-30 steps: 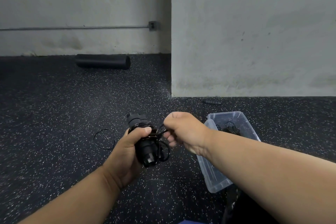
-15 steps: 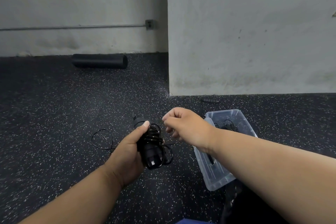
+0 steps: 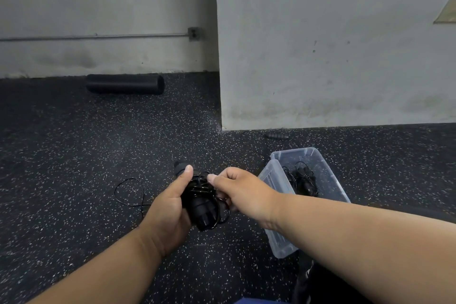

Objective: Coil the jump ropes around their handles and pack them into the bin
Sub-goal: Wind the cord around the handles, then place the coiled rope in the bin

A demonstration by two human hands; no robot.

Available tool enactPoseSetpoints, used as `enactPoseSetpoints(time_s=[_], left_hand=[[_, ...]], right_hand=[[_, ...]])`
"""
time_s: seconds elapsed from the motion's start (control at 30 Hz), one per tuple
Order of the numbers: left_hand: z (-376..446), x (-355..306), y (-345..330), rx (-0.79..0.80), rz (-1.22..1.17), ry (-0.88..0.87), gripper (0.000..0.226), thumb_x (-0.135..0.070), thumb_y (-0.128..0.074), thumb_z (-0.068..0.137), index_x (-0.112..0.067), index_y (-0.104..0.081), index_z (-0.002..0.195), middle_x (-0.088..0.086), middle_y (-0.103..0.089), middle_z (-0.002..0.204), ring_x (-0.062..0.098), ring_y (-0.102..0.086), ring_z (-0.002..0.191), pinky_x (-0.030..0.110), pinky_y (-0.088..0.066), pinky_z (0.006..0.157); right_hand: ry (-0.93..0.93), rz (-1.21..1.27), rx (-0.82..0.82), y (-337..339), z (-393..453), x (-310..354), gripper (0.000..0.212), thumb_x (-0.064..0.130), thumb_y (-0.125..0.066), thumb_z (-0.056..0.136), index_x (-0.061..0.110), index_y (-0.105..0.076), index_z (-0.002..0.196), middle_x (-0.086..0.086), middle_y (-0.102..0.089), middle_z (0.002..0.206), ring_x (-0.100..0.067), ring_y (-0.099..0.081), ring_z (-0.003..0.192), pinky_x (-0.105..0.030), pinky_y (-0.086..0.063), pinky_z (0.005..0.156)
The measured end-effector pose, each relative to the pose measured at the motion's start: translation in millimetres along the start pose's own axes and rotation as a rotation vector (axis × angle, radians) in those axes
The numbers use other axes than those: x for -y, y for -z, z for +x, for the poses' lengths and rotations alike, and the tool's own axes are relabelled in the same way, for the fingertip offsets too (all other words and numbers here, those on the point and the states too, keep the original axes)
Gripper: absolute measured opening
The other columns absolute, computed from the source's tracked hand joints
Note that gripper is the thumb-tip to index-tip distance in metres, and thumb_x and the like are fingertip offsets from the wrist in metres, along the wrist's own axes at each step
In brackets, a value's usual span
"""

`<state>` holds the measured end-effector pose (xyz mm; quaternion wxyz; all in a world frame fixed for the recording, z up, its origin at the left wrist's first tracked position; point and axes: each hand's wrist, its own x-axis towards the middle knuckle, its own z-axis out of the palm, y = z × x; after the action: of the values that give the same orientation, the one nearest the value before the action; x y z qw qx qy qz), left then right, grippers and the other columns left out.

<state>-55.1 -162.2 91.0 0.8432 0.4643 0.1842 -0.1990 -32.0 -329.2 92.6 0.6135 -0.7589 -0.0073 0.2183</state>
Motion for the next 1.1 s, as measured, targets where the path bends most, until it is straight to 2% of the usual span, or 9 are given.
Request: enactPoseSetpoints(time_s=[0.17,0.33,0.47,0.57,0.67,0.77,0.93,1.03,1.1], left_hand=[[7,2,0,-0.052,-0.040,0.019,0.065,-0.046,-0.060,0.099,0.006,-0.059,0.137,0.028,-0.070,0.127,0.041,-0.070,0.118,0.051,-0.058,0.094],[16,8,-1,-0.062,-0.085,0.049,0.071,-0.047,-0.067,0.094,-0.001,-0.052,0.145,0.031,-0.066,0.132,0.044,-0.070,0.117,0.052,-0.063,0.083],[27,18,-2,0.002,0.052,0.038,0.071,-0.051,-0.062,0.094,-0.002,-0.054,0.144,0.027,-0.066,0.135,0.042,-0.066,0.125,0.059,-0.049,0.109],[28,20,-7,0.028,0.285,0.017,0.063,-0.057,-0.058,0.091,-0.013,-0.066,0.136,0.009,-0.074,0.129,0.024,-0.068,0.117,0.046,-0.040,0.113],[31,21,-6,-0.058,0.500,0.053,0.064,-0.058,-0.061,0.090,-0.031,-0.055,0.147,-0.004,-0.064,0.141,0.021,-0.049,0.136,0.047,-0.028,0.122],[35,20,-2,-0.133,0.522,0.095,0.063,-0.048,-0.057,0.102,-0.027,-0.038,0.159,0.002,-0.053,0.154,0.028,-0.041,0.148,0.052,-0.027,0.126],[44,24,-2,-0.146,0.555,0.131,0.058,-0.047,-0.053,0.105,-0.022,-0.044,0.156,0.002,-0.060,0.147,0.027,-0.047,0.143,0.052,-0.032,0.124],[48,28,-4,-0.132,0.566,0.128,0.055,-0.046,-0.054,0.105,-0.022,-0.048,0.154,0.000,-0.064,0.140,0.025,-0.052,0.137,0.050,-0.036,0.122],[51,30,-2,-0.140,0.576,0.129,0.053,-0.046,-0.055,0.104,-0.021,-0.051,0.151,-0.001,-0.066,0.136,0.022,-0.055,0.132,0.049,-0.038,0.121]], right_hand=[[-0.037,-0.053,-0.002,-5,-8,-9,0.051,0.076,-0.061,0.083,0.027,-0.059,0.097,0.010,-0.070,0.085,-0.010,-0.061,0.077,-0.036,-0.051,0.077],[-0.131,0.011,0.082,-6,-10,-16,0.049,0.046,-0.082,0.086,0.020,-0.057,0.118,-0.001,-0.076,0.102,-0.009,-0.068,0.080,-0.024,-0.053,0.066],[-0.171,0.047,0.139,6,-8,-23,0.028,0.028,-0.079,0.091,0.013,-0.063,0.110,-0.001,-0.073,0.086,-0.005,-0.064,0.061,-0.017,-0.047,0.054],[-0.174,0.022,0.116,22,-2,-32,0.017,0.026,-0.080,0.086,0.018,-0.067,0.094,0.003,-0.071,0.076,-0.007,-0.063,0.066,-0.021,-0.047,0.068],[-0.233,-0.022,0.009,54,13,-46,0.022,0.032,-0.080,0.082,0.018,-0.070,0.096,0.005,-0.073,0.074,-0.009,-0.063,0.069,-0.025,-0.047,0.069],[-0.300,-0.112,-0.216,104,30,-63,0.034,0.042,-0.078,0.081,0.012,-0.074,0.096,0.000,-0.076,0.078,-0.012,-0.062,0.066,-0.025,-0.047,0.061],[-0.454,-0.184,-0.551,195,47,-102,0.038,0.038,-0.077,0.084,0.003,-0.071,0.099,-0.012,-0.075,0.084,-0.025,-0.069,0.070,-0.032,-0.057,0.060],[-0.548,-0.260,-0.618,238,57,-122,0.042,0.037,-0.078,0.087,0.003,-0.067,0.109,-0.009,-0.068,0.080,-0.022,-0.059,0.062,-0.030,-0.046,0.053],[-0.633,-0.309,-0.620,252,66,-136,0.053,0.041,-0.077,0.089,-0.001,-0.067,0.119,-0.009,-0.066,0.087,-0.023,-0.055,0.066,-0.031,-0.045,0.058]])
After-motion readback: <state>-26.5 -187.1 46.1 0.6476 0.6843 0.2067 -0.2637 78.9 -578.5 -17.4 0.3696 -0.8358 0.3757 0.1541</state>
